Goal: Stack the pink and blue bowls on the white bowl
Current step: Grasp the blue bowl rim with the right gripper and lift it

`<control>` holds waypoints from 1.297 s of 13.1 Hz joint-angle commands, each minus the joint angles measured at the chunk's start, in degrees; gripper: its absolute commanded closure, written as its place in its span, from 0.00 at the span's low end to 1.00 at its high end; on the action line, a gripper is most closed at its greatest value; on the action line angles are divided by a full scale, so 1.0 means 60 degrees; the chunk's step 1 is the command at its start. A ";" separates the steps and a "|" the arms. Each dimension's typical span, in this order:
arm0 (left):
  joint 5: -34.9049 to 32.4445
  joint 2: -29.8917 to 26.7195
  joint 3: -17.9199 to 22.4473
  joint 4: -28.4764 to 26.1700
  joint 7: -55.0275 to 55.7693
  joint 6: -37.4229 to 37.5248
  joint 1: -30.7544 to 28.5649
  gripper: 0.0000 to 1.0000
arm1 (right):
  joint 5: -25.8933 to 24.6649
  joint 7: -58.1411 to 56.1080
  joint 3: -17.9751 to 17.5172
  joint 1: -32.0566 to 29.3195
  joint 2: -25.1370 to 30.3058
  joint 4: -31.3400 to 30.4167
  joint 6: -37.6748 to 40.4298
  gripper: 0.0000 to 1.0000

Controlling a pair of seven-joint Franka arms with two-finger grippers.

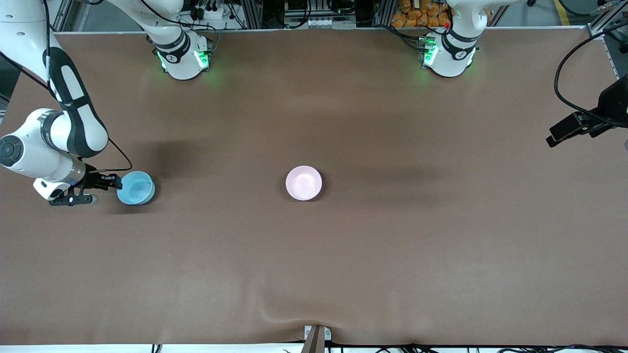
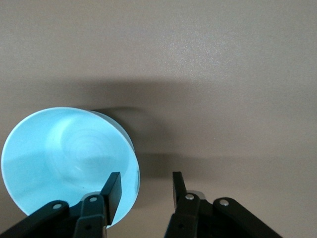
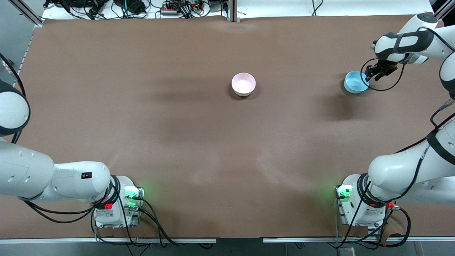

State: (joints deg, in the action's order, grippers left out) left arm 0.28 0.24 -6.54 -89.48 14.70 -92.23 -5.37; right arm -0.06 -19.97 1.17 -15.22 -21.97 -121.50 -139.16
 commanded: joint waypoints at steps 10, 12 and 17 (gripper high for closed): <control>0.0246 -0.0304 -0.0123 -0.0350 -0.0063 0.0546 0.0090 0.00 | 0.1324 -0.0103 -0.0137 0.0119 -0.0279 0.0749 0.1065 1.00; 0.0246 -0.0334 -0.0227 -0.0409 -0.0062 0.0548 0.0104 0.00 | 0.2057 0.0512 -0.0152 0.0526 -0.0089 0.1424 0.2636 1.00; 0.0231 -0.0290 -0.0286 -0.0497 -0.0135 0.0548 0.0104 0.00 | 0.2251 0.4695 -0.0501 0.2750 0.0410 0.2025 0.3389 1.00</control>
State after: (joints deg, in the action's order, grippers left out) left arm 0.86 -0.03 -8.22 -91.09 14.65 -89.35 -4.53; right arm 12.55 -0.63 -1.03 -4.10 -20.92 -110.38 -119.98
